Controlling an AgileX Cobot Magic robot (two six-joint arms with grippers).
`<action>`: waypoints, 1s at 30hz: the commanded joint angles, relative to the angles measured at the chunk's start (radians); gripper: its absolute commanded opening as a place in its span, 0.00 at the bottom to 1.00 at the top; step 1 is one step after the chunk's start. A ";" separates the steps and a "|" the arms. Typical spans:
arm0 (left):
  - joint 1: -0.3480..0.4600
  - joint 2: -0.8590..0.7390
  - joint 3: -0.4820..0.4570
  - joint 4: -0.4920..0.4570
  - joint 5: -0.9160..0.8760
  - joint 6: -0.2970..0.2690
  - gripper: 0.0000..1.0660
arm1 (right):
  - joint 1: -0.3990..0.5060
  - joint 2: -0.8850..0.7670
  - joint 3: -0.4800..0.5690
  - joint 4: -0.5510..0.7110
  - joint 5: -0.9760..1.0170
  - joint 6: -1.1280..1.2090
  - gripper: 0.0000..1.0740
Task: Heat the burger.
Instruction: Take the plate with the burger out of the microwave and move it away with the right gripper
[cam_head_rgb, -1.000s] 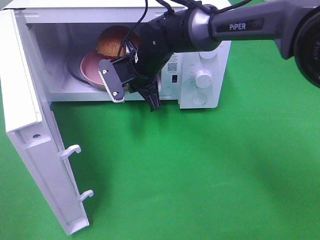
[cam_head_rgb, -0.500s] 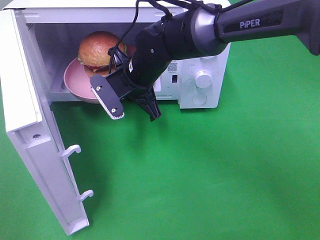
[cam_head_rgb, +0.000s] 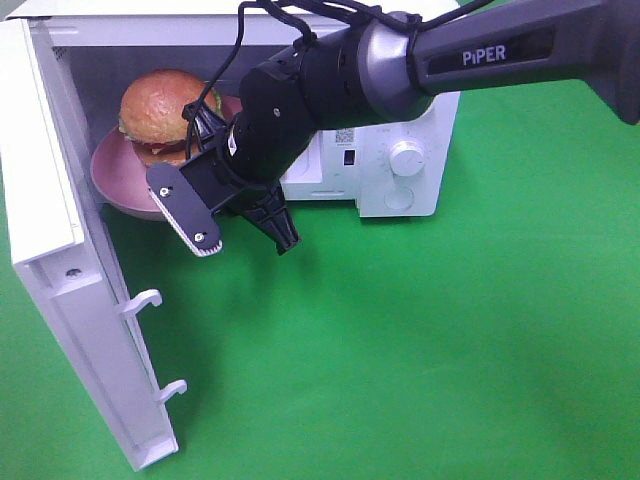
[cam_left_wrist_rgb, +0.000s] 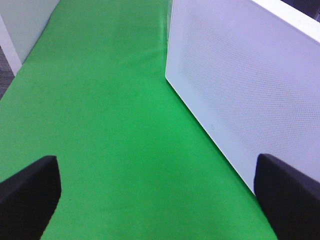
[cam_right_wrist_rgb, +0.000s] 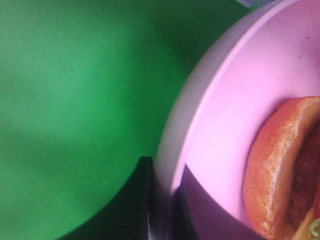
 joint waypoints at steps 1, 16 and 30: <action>0.002 -0.022 0.002 -0.001 -0.009 0.001 0.91 | 0.012 -0.036 -0.009 -0.002 -0.051 -0.005 0.00; 0.002 -0.022 0.002 -0.001 -0.009 0.001 0.91 | 0.012 -0.168 0.179 -0.002 -0.095 -0.004 0.00; 0.002 -0.022 0.002 -0.001 -0.009 0.001 0.91 | 0.012 -0.354 0.473 -0.001 -0.191 -0.004 0.00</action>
